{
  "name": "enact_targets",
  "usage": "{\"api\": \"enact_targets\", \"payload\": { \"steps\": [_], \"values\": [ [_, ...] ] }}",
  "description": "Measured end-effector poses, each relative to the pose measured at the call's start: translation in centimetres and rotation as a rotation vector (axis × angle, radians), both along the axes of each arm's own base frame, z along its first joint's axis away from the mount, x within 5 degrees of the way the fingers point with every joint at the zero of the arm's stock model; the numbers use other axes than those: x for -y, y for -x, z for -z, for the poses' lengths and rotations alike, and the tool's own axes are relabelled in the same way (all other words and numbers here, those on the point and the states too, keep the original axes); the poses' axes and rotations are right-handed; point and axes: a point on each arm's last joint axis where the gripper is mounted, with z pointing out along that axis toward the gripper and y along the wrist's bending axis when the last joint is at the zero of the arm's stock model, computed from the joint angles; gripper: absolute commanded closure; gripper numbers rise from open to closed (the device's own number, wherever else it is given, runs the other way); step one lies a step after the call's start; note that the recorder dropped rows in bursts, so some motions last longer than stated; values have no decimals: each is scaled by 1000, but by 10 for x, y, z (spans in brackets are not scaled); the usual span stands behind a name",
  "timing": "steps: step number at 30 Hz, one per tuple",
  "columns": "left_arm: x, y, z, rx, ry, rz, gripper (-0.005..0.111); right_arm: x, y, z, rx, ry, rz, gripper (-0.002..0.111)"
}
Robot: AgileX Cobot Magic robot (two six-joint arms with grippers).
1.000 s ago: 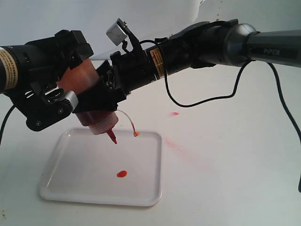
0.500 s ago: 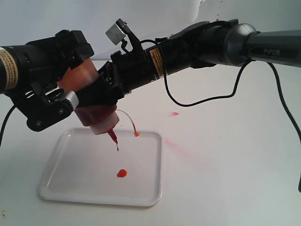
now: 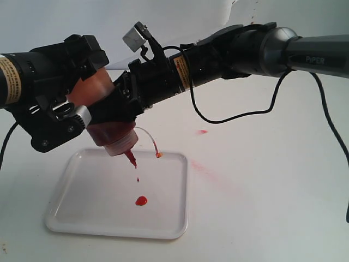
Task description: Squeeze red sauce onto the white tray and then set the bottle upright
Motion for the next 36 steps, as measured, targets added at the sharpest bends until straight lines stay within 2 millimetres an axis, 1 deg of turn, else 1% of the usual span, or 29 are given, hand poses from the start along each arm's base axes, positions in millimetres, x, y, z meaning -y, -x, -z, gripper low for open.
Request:
{"api": "enact_targets", "payload": {
  "steps": [3,5,7,10,12,13,14,15,18,24,26,30,36],
  "values": [
    [0,0,0,0,0,0,107,0,0,0,0,0,0,107],
    [0,0,0,0,0,0,107,1,0,0,-1,-1,0,99],
    [0,0,0,-1,3,-2,107,3,-2,-1,-8,-9,1,84],
    [1,0,-2,3,23,3,107,9,-5,-3,-21,-27,3,49],
    [2,-1,-3,6,34,8,107,13,-7,-4,-27,-38,5,23],
    [2,0,-3,7,36,10,107,15,-9,-4,-34,-43,10,14],
    [2,-1,-3,6,31,7,107,17,-11,-5,-44,-49,21,7],
    [1,-1,-2,3,24,1,107,19,-12,-5,-47,-55,30,4],
    [0,-1,-1,-3,12,-10,107,24,-16,-7,-58,-69,51,3],
    [0,-1,-1,-3,11,-10,107,24,-17,-8,-66,-81,59,3],
    [0,-1,-1,-3,11,-10,107,27,-20,-8,-66,-84,69,3],
    [0,-1,-1,-3,11,-10,107,43,-31,-9,-64,-89,113,3],
    [0,-1,-1,-42,85,-51,107,81,-50,-18,-43,-100,206,3]
  ]
}}
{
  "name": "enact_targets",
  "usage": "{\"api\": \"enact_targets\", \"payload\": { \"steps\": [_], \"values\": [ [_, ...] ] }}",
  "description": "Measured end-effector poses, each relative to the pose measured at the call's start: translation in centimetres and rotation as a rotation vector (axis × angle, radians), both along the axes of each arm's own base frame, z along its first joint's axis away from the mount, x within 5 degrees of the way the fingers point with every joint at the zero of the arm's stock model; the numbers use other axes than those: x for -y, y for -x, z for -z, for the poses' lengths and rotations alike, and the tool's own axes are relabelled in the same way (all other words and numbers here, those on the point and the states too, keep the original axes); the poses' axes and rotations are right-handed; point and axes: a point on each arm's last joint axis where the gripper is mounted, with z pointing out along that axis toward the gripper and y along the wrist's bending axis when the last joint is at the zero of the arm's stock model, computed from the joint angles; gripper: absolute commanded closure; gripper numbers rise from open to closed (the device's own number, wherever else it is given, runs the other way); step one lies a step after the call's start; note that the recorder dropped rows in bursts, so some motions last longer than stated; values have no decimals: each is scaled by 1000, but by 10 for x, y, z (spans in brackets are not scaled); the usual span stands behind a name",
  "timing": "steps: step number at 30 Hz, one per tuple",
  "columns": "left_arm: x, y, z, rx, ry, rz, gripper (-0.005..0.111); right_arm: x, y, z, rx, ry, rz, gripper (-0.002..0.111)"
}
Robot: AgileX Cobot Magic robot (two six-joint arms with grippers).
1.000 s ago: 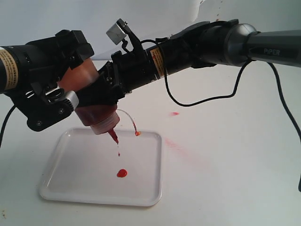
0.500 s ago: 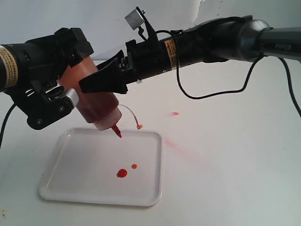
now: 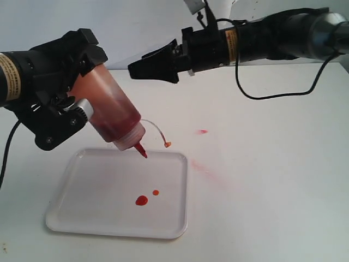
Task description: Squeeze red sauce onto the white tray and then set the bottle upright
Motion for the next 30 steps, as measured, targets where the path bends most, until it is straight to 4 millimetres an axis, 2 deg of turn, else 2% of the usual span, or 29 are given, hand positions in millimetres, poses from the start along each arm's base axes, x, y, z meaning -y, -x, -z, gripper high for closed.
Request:
{"api": "enact_targets", "payload": {
  "steps": [4,9,21,30],
  "values": [
    [-1,1,2,-60,83,-67,107,19,-9,-3,-8,-6,51,3],
    [-8,3,9,-167,121,-185,107,30,-13,-2,-42,1,81,3],
    [-21,19,43,-337,89,-313,107,41,-15,5,-194,75,113,3],
    [-21,21,46,-380,211,-395,107,43,-5,26,-335,95,127,3]
  ]
}}
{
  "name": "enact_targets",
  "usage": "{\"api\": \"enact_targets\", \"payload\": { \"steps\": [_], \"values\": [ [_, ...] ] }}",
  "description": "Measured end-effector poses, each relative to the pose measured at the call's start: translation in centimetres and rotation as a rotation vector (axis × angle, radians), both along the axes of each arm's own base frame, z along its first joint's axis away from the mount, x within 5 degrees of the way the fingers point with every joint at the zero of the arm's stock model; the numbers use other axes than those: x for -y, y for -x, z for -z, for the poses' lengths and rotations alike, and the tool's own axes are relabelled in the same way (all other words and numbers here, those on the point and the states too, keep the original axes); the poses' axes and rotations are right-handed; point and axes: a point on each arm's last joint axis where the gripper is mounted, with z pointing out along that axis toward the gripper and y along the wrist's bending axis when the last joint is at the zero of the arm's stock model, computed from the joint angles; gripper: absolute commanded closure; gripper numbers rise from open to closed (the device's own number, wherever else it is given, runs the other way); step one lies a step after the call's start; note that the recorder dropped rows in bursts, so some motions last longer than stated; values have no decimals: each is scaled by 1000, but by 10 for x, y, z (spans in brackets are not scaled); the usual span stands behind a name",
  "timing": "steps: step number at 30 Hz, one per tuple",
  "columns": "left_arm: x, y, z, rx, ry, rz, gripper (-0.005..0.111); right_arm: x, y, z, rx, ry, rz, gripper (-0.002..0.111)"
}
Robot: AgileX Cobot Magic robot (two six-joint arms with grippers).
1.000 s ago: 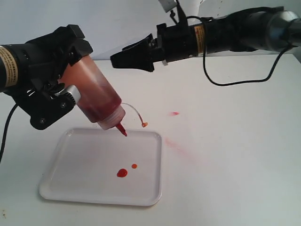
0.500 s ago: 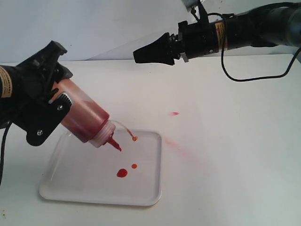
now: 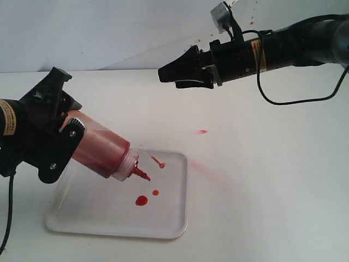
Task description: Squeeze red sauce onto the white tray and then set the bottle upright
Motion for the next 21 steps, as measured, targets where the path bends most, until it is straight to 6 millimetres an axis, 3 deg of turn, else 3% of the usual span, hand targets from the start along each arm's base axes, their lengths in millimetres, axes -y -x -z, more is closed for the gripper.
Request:
{"api": "enact_targets", "payload": {
  "steps": [8,12,16,21],
  "values": [
    [1,3,3,-66,98,-89,107,1,4,8,-38,7,2,8],
    [-1,7,7,-134,143,-173,107,1,6,1,-21,3,2,23],
    [-4,14,18,-189,176,-242,107,2,9,-14,11,-3,2,46],
    [-6,24,34,-229,272,-337,107,3,15,-34,61,-13,1,95]
  ]
}}
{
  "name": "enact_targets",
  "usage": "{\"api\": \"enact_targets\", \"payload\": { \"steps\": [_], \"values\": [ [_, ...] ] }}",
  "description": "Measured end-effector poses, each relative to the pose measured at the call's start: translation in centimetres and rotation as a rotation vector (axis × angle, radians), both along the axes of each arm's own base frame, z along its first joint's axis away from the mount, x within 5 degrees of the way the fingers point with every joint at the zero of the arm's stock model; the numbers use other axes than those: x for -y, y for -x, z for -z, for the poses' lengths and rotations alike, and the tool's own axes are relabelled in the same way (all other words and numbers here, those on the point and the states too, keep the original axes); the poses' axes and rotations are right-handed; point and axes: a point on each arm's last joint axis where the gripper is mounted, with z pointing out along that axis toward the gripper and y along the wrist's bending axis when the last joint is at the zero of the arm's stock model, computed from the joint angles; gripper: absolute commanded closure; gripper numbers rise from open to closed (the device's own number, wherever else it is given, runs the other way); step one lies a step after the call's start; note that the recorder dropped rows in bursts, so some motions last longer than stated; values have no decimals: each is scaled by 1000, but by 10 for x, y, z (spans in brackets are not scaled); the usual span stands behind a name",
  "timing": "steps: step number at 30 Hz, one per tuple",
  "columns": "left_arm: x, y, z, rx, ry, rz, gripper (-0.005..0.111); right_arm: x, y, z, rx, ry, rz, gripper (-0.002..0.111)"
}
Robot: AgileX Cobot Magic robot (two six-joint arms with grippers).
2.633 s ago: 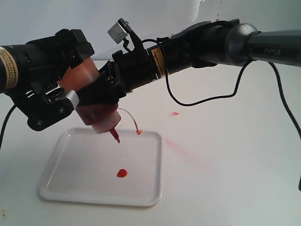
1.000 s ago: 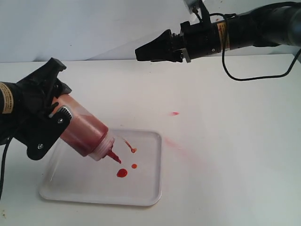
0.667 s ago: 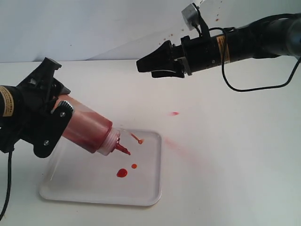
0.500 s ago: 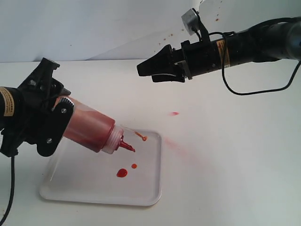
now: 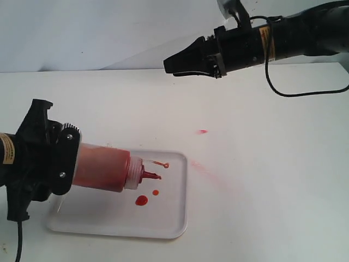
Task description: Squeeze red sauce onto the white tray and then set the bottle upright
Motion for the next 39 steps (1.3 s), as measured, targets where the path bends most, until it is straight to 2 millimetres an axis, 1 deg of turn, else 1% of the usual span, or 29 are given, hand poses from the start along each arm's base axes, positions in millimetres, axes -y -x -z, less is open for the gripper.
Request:
{"api": "enact_targets", "payload": {
  "steps": [1,2,4,9,12,15,18,20,23,25,30,32,34,36,39],
  "values": [
    [0,2,3,-5,19,-19,107,0,1,-4,8,-3,1,105],
    [-1,3,5,-9,34,-35,107,0,2,-6,12,-9,3,108],
    [-1,6,9,-24,78,-92,107,0,3,-13,24,-22,7,108],
    [-2,9,13,-41,169,-196,107,0,3,-18,15,-46,20,108],
    [-11,4,10,-27,255,-323,107,0,2,-20,6,-73,32,108],
    [-24,-4,-2,44,375,-434,107,-1,2,-22,2,-93,40,108],
    [-34,-8,-15,126,505,-510,107,-1,1,-24,-5,-126,54,108],
    [-39,-12,-21,167,570,-541,107,-1,0,-25,-4,-132,56,108],
    [-45,-15,-22,232,689,-581,107,-1,0,-25,7,-133,55,108],
    [-49,-14,-22,296,808,-613,107,-1,0,-25,22,-134,52,108],
    [-60,-7,-24,460,1095,-626,107,-2,1,-25,75,-129,38,108],
    [-60,-4,-27,504,1187,-606,107,-5,2,-25,95,-127,26,103],
    [-58,-2,-32,519,1273,-566,107,-11,5,-25,104,-127,7,93],
    [-54,-1,-38,517,1352,-515,107,-22,10,-25,121,-127,-25,77],
    [-49,-1,-42,488,1464,-460,107,-40,19,-25,178,-127,-87,39]
  ]
}}
